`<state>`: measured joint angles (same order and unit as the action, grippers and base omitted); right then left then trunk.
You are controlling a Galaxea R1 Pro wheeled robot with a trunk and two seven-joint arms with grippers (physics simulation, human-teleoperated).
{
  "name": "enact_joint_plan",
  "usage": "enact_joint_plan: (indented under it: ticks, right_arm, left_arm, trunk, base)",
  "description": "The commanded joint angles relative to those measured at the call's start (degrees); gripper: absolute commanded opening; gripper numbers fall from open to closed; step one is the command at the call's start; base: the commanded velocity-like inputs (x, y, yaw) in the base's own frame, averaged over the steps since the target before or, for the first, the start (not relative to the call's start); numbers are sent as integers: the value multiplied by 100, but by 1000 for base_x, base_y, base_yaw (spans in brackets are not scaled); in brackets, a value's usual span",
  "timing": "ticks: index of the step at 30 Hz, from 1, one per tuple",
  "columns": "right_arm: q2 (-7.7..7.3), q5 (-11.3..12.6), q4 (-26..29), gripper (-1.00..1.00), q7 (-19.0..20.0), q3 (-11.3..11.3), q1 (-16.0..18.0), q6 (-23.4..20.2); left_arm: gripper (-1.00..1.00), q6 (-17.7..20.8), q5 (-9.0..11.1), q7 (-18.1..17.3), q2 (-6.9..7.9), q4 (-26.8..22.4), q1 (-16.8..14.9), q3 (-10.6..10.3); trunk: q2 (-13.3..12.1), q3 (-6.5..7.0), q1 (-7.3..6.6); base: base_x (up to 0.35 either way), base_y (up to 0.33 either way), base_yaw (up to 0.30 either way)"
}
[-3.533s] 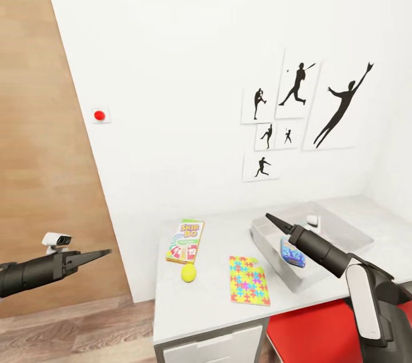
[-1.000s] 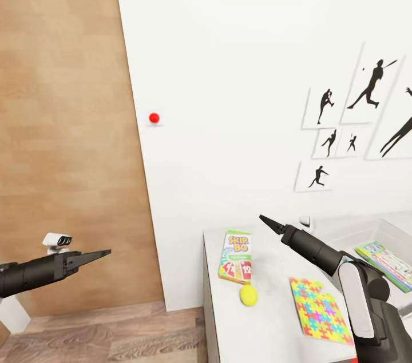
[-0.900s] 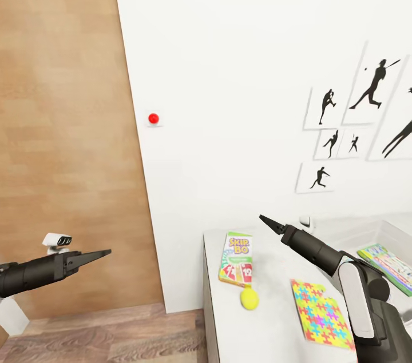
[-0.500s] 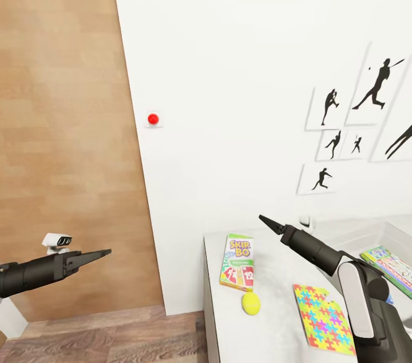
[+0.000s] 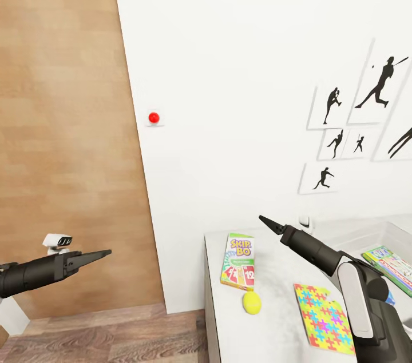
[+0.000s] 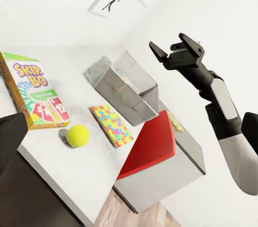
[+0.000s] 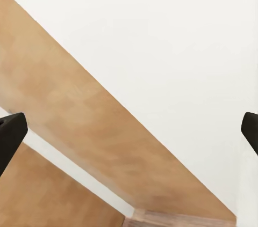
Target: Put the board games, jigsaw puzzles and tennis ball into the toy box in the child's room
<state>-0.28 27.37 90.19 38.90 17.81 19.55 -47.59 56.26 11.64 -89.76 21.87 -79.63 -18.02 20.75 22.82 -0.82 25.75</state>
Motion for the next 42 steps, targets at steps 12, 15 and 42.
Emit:
enact_joint_plan:
  ticks: [12, 15, 42]
  right_arm:
    - [89, -71, -700, 100, -2715, -949, 601, -107]
    - [97, -69, -1429, 100, -3218, -1145, 1112, -134]
    - [316, -152, -5016, 100, -5166, -1304, 3347, 454]
  left_arm:
    - [100, 89, -26, -24, 1, 125, -11, 2]
    - [100, 99, -27, 25, -1, 198, -25, 0]
    - [100, -626, -57, 3633, -1257, 4133, -2660, -426]
  trunk:
    - [9, -9, 3]
    - [9, -9, 3]
    - [9, -9, 3]
  base:
    - [0, 0, 0]
    - [0, 0, 0]
    - [0, 0, 0]
